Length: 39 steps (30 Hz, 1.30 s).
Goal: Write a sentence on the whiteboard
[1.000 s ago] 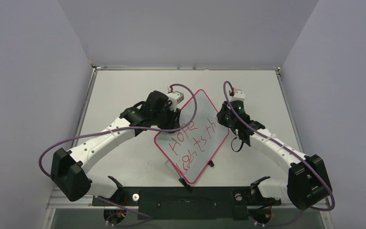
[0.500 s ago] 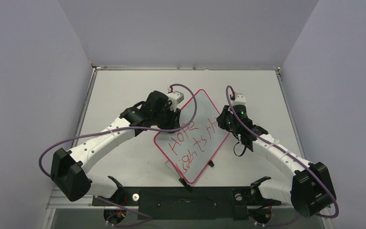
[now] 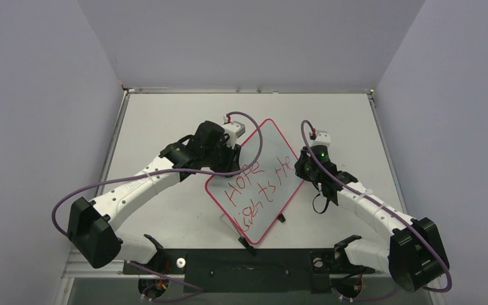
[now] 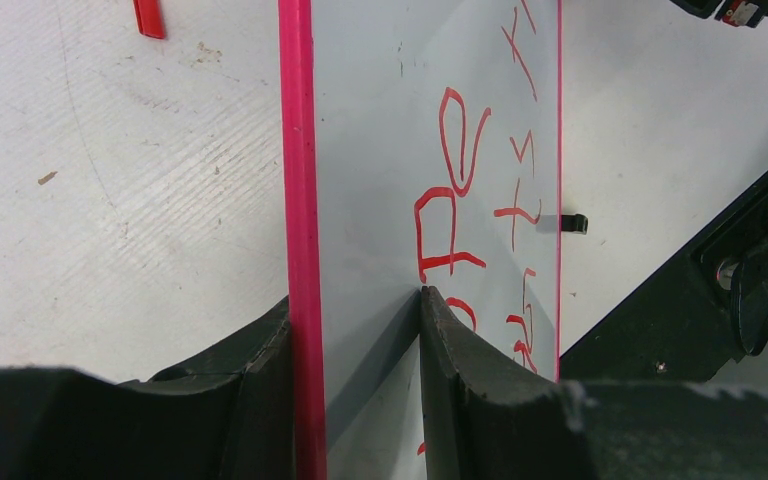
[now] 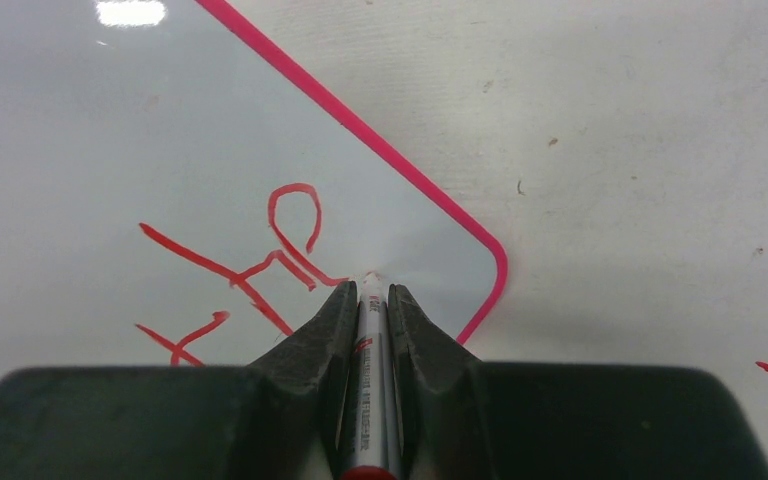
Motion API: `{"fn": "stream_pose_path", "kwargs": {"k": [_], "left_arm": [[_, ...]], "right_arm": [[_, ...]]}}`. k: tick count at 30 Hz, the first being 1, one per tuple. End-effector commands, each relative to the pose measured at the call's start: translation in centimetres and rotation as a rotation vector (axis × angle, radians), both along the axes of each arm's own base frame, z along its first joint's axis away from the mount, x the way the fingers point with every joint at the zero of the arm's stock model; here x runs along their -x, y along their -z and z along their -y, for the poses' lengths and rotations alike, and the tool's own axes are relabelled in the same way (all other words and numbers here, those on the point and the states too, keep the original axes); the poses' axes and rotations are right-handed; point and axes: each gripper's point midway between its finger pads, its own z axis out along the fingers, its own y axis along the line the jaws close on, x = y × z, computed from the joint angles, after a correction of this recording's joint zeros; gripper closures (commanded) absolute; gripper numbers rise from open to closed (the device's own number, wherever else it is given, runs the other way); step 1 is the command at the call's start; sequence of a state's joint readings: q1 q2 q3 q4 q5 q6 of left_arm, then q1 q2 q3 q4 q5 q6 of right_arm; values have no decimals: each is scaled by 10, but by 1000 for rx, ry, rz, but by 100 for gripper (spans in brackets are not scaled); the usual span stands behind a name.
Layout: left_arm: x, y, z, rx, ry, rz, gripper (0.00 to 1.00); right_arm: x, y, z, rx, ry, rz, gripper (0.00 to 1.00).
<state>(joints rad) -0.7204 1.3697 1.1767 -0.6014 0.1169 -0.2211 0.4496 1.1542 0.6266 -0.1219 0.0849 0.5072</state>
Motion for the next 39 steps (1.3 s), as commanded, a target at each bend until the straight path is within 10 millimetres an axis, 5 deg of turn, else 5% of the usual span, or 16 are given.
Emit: {"fn": "stream_pose_path", "kwargs": {"k": [1,7,14,28,39], "left_arm": [[-4,34,-52,-313,17,62,100],[-4,35,-51,-314,22,61,100],[-4,35,-51,-314,22,60,100],[-4,34,-50,-310,23,63,100],[-3,35,-51,-316,23,64,100]], "right_arm": [[-20,-10,13,37,91,30,100],[-46,-25,13,47,127,53,100],[-47,-33,9,24,111,74,100],[2,-66,12,-16,55,144,100],[56,-70,-24,-96,-167,196,100]]}}
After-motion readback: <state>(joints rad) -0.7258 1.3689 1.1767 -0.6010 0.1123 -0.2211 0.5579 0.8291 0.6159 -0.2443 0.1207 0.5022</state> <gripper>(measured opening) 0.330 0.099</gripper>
